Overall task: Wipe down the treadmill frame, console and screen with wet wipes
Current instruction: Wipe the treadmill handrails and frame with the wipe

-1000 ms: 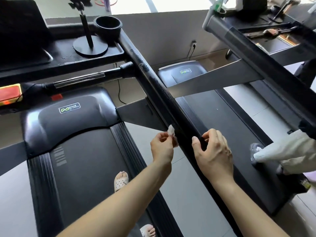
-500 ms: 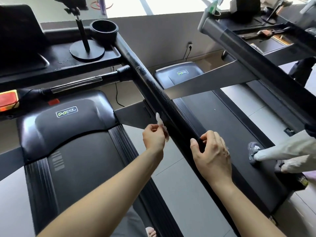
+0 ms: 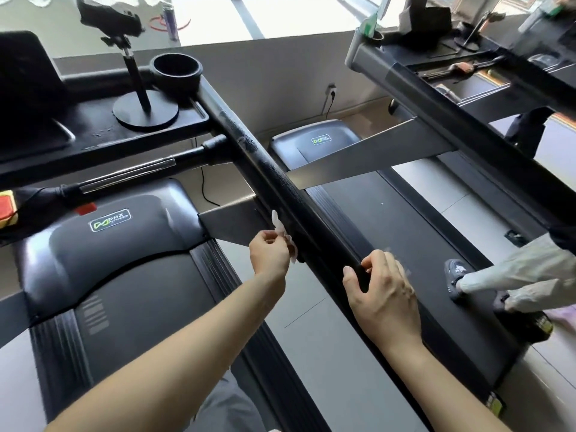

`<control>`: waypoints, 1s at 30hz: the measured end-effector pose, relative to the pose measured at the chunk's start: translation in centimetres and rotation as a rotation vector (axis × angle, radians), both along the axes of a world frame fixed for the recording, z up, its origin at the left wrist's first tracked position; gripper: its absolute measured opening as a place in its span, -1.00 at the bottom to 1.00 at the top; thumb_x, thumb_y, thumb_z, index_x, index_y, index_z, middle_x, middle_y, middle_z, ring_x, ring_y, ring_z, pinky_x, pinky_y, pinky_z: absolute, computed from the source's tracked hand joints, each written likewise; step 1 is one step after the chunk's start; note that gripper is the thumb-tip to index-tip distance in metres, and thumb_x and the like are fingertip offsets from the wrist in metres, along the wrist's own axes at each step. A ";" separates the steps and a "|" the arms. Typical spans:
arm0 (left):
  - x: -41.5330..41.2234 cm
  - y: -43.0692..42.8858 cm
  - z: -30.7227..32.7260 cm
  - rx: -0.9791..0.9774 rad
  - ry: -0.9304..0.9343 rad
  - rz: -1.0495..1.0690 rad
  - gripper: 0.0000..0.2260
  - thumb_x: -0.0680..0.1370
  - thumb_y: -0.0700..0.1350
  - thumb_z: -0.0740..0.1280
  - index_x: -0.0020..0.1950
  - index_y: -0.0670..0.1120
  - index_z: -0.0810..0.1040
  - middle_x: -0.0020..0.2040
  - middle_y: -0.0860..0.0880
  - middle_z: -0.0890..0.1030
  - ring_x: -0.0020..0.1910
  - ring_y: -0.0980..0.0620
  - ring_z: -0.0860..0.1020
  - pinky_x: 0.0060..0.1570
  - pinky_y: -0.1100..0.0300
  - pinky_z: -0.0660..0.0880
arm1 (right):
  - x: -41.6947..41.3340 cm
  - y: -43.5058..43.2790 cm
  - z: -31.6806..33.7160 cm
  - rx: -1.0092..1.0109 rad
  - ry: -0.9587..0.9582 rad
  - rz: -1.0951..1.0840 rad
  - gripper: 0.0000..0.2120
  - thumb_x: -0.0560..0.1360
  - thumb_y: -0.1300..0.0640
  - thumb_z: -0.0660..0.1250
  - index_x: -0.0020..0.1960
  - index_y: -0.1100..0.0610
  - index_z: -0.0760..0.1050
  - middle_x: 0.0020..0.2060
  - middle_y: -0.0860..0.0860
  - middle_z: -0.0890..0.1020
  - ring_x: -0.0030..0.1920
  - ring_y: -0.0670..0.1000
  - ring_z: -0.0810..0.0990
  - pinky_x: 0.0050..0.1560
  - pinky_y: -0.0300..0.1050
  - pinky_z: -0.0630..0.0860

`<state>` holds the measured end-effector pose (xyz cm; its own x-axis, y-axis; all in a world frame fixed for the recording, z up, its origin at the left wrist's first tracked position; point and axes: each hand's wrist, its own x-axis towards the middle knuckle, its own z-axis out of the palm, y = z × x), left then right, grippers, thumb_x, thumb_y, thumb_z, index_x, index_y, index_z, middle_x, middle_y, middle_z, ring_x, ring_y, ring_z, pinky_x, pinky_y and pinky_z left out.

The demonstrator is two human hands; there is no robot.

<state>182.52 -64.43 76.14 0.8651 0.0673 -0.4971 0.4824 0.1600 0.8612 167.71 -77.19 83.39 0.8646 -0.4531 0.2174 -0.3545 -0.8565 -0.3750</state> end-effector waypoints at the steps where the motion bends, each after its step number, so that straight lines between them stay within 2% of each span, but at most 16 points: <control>1: 0.6 0.1 0.1 0.012 -0.014 0.004 -0.88 0.63 -0.17 0.31 -0.09 -0.13 0.57 -0.22 -0.09 0.69 -0.17 -0.11 0.70 -0.08 0.02 0.66 | 0.0 0.0 0.0 0.001 0.001 0.001 -0.74 0.55 -0.13 0.27 -0.09 0.01 0.30 -0.16 -0.06 0.43 -0.09 0.02 0.41 -0.15 -0.05 0.35; 3: 3.2 0.5 1.0 0.050 -0.018 0.045 -0.87 0.62 -0.19 0.28 -0.10 -0.15 0.56 -0.27 -0.07 0.64 -0.36 0.03 0.65 -0.33 0.23 0.60 | 0.0 0.0 0.0 0.000 0.005 -0.003 -0.74 0.55 -0.13 0.28 -0.08 0.01 0.30 -0.16 -0.06 0.44 -0.09 0.02 0.41 -0.15 -0.05 0.36; 4: 4.8 0.8 1.5 0.067 -0.015 0.074 -0.87 0.61 -0.19 0.27 -0.11 -0.13 0.55 -0.28 -0.07 0.63 -0.40 0.05 0.63 -0.40 0.25 0.56 | 0.0 0.1 0.1 -0.002 0.010 -0.004 -0.75 0.55 -0.13 0.28 -0.08 0.02 0.31 -0.16 -0.06 0.44 -0.09 0.02 0.41 -0.16 -0.06 0.35; 7: 9.8 1.9 1.9 0.121 0.002 0.115 -0.88 0.52 -0.21 0.25 -0.17 -0.06 0.55 -0.20 -0.11 0.67 -0.21 -0.14 0.68 -0.20 0.05 0.66 | 0.0 0.1 0.1 -0.012 0.036 -0.006 -0.75 0.55 -0.13 0.27 -0.08 0.02 0.31 -0.17 -0.06 0.44 -0.11 0.02 0.42 -0.16 -0.07 0.34; 8: 11.2 2.3 1.9 0.128 0.001 0.129 -0.87 0.52 -0.23 0.25 -0.18 -0.05 0.53 -0.20 -0.12 0.66 -0.27 -0.12 0.67 -0.28 0.09 0.65 | 0.1 0.1 0.2 -0.009 0.043 -0.006 -0.75 0.55 -0.14 0.26 -0.09 0.01 0.31 -0.18 -0.07 0.44 -0.12 0.02 0.42 -0.15 -0.06 0.35; 10: 12.9 2.7 3.0 0.140 0.000 0.135 -0.84 0.55 -0.31 0.23 -0.19 -0.10 0.46 -0.29 -0.15 0.58 -0.53 0.01 0.55 -0.59 0.24 0.46 | 0.6 0.1 0.8 -0.021 0.058 -0.013 -0.75 0.52 -0.16 0.21 -0.12 0.01 0.31 -0.22 -0.08 0.45 -0.16 0.03 0.43 -0.10 -0.02 0.36; 12: 14.0 3.0 3.5 0.143 0.023 0.132 -0.82 0.58 -0.35 0.21 -0.18 -0.15 0.41 -0.35 -0.13 0.49 -0.67 0.07 0.45 -0.72 0.29 0.31 | 1.5 0.2 1.5 -0.062 0.078 -0.023 -0.77 0.47 -0.14 0.22 -0.15 0.02 0.34 -0.25 -0.09 0.46 -0.19 0.05 0.46 -0.03 0.02 0.39; 15: 13.0 3.0 3.0 0.083 0.048 0.113 -0.85 0.58 -0.35 0.24 -0.16 -0.17 0.46 -0.32 -0.11 0.51 -0.51 0.03 0.49 -0.57 0.25 0.43 | 4.2 1.4 2.7 -0.104 0.066 0.004 -0.77 0.46 -0.12 0.29 -0.11 0.04 0.40 -0.22 -0.08 0.47 -0.16 0.06 0.48 0.04 0.03 0.39; 18: 11.0 3.1 1.7 -0.082 0.021 -0.005 -0.89 0.57 -0.38 0.23 -0.02 -0.22 0.50 -0.39 -0.09 0.54 -0.51 0.01 0.51 -0.43 0.14 0.47 | 8.7 3.2 3.6 -0.107 0.023 0.047 -0.75 0.46 -0.11 0.29 -0.05 0.07 0.43 -0.17 -0.04 0.49 -0.13 0.10 0.51 0.02 0.06 0.42; 20: 9.6 3.6 1.5 -0.086 0.029 -0.135 -0.89 0.56 -0.36 0.24 -0.06 -0.20 0.53 -0.38 -0.10 0.56 -0.42 -0.04 0.53 -0.34 0.08 0.51 | 11.7 4.2 4.1 -0.101 -0.005 0.069 -0.73 0.47 -0.11 0.28 -0.03 0.08 0.44 -0.14 -0.01 0.51 -0.11 0.11 0.52 0.01 0.08 0.43; 22: 10.5 4.2 1.8 -0.083 0.060 -0.158 -0.88 0.55 -0.34 0.26 -0.07 -0.19 0.57 -0.34 -0.10 0.60 -0.31 -0.06 0.57 -0.21 0.03 0.56 | 14.5 5.1 4.3 -0.095 -0.017 0.091 -0.72 0.48 -0.12 0.25 0.01 0.08 0.46 -0.11 0.01 0.53 -0.08 0.12 0.54 0.01 0.08 0.45; 23: 11.8 4.2 1.8 -0.083 0.070 -0.142 -0.87 0.53 -0.34 0.25 -0.06 -0.19 0.58 -0.35 -0.08 0.60 -0.30 -0.07 0.57 -0.19 0.02 0.56 | 15.7 5.5 4.2 -0.090 -0.017 0.096 -0.71 0.49 -0.13 0.24 0.03 0.08 0.46 -0.09 0.01 0.53 -0.06 0.12 0.54 0.01 0.08 0.45; 25: 15.2 4.4 2.1 -0.119 0.092 -0.053 -0.84 0.52 -0.34 0.20 -0.03 -0.21 0.56 -0.40 -0.06 0.54 -0.33 -0.10 0.51 -0.29 0.06 0.52 | 17.6 6.2 3.9 -0.084 -0.001 0.096 -0.69 0.50 -0.13 0.22 0.05 0.08 0.46 -0.08 0.01 0.53 -0.05 0.11 0.54 0.02 0.08 0.45; 27: 18.4 4.7 2.1 -0.193 0.134 0.084 -0.82 0.58 -0.29 0.25 0.13 -0.22 0.58 -0.38 -0.04 0.51 -0.40 -0.03 0.48 -0.39 0.15 0.47 | 19.3 6.8 3.3 -0.088 0.024 0.087 -0.68 0.51 -0.13 0.20 0.09 0.09 0.47 -0.07 0.01 0.54 -0.04 0.11 0.54 0.02 0.08 0.45; 28: 19.1 4.8 2.3 -0.231 0.156 0.125 -0.86 0.62 -0.23 0.30 0.15 -0.19 0.59 -0.35 -0.02 0.54 -0.41 0.02 0.51 -0.38 0.18 0.50 | 19.8 7.0 3.0 -0.093 0.030 0.076 -0.66 0.52 -0.12 0.20 0.11 0.10 0.48 -0.07 0.02 0.55 -0.04 0.12 0.54 0.02 0.08 0.46; 30: 18.3 5.0 2.5 -0.299 0.221 0.096 -0.90 0.65 -0.18 0.32 -0.02 -0.09 0.61 -0.33 -0.01 0.60 -0.38 0.04 0.57 -0.34 0.20 0.55 | 20.3 7.3 2.6 -0.113 0.020 0.053 -0.66 0.53 -0.09 0.21 0.15 0.11 0.52 -0.08 0.03 0.57 -0.05 0.12 0.54 0.01 0.09 0.46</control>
